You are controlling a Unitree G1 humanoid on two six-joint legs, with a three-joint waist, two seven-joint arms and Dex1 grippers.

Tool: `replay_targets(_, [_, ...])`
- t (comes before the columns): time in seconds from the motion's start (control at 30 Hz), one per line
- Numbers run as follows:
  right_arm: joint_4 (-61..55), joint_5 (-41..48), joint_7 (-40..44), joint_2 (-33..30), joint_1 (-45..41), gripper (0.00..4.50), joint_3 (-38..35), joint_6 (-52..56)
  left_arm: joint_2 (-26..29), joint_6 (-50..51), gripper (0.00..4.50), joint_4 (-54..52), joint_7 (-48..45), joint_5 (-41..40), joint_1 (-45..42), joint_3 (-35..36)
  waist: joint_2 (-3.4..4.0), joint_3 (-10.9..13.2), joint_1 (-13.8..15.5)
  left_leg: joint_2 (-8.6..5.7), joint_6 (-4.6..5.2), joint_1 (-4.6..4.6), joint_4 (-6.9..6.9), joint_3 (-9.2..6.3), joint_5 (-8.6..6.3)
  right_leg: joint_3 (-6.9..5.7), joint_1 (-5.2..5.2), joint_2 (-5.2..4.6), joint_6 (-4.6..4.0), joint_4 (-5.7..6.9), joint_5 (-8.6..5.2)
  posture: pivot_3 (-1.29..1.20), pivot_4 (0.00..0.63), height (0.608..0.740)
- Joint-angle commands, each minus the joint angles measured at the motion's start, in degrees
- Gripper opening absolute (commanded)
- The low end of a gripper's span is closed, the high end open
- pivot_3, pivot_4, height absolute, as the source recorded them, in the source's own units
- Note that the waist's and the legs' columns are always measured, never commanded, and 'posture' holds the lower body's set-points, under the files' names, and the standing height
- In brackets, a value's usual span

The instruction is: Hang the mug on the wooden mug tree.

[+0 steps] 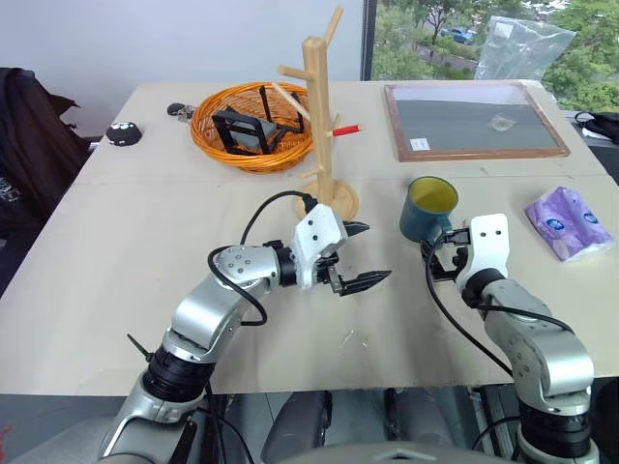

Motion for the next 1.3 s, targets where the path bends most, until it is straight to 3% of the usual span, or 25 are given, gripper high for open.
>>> replay_targets(0.03, [0.8, -2.8, -2.1, 0.2, -1.2, 4.48, 0.3, -2.2, -0.2, -0.6, 4.5, -1.8, 0.6, -0.2, -0.5, 1.2, 0.0, 0.0, 0.0, 0.0, 0.0, 0.0, 0.0, 0.0, 0.0, 0.0, 0.0, 0.0, 0.0, 0.0, 0.0, 0.0, 0.15, 0.74])
replay_targets(0.47, [4.3, -7.4, -6.0, 2.9, -4.5, 4.48, -1.3, -4.9, 0.0, -0.9, 4.5, -1.9, 1.3, -0.3, 0.2, 1.4, 0.01, 0.0, 0.0, 0.0, -0.01, -0.01, -0.02, 0.0, 0.0, 0.01, -0.01, 0.01, 0.0, -0.01, 0.0, 0.0, 0.15, 0.74])
replay_targets(0.77, [11.7, -6.2, -7.9, 9.1, -8.2, 4.48, -3.8, -6.1, 0.3, -1.0, 4.5, -2.1, 0.9, -0.3, 0.6, 1.4, 0.02, 0.0, -0.1, 0.0, -0.01, 0.0, -0.04, 0.02, 0.01, 0.03, -0.02, 0.02, 0.0, -0.01, 0.0, 0.0, 0.15, 0.74])
replay_targets(0.9, [15.6, -6.6, -7.6, 9.1, -9.7, 3.3, -4.9, -10.9, 0.4, -1.3, 4.5, -1.8, 1.0, -0.1, 0.4, 1.5, 0.04, 0.0, -0.1, 0.0, -0.02, -0.01, -0.07, 0.03, 0.01, 0.05, -0.06, 0.01, -0.01, -0.01, 0.0, 0.0, 0.15, 0.74])
replay_targets(0.93, [16.5, -6.7, -7.3, 8.9, -9.8, 2.67, -5.0, -12.1, 0.5, -1.4, 4.5, -1.7, 1.0, -0.1, 0.4, 1.5, 0.04, 0.0, -0.1, -0.01, -0.02, -0.01, -0.07, 0.04, 0.01, 0.05, -0.07, 0.01, -0.01, -0.01, 0.0, 0.0, 0.15, 0.74])
replay_targets(0.97, [17.3, -6.8, -7.1, 8.6, -9.9, 2.39, -5.0, -13.2, 0.6, -1.5, 4.5, -1.7, 1.0, 0.0, 0.4, 1.6, 0.04, 0.0, -0.1, -0.01, -0.02, -0.02, -0.07, 0.04, 0.01, 0.05, -0.07, 0.01, -0.01, -0.01, 0.0, 0.0, 0.15, 0.74])
replay_targets(1.13, [19.3, -6.7, -5.9, 7.7, -9.7, 0.11, -4.6, -16.1, 0.8, -2.2, 4.5, -1.4, 1.1, 0.3, 0.8, 1.7, 0.04, 0.0, -0.2, -0.01, -0.02, -0.02, -0.1, 0.05, 0.01, 0.06, -0.1, 0.02, -0.01, -0.01, 0.0, 0.0, 0.15, 0.74])
replay_targets(1.3, [20.2, -6.3, -3.8, 6.4, -10.0, 0.11, -4.5, -18.0, 1.2, -4.4, 4.5, -0.6, 0.7, 1.0, 2.3, 1.8, 0.05, 0.0, -0.2, 0.0, -0.02, -0.03, -0.11, 0.11, 0.01, 0.13, -0.16, 0.02, -0.01, 0.01, 0.0, 0.0, 0.15, 0.74])
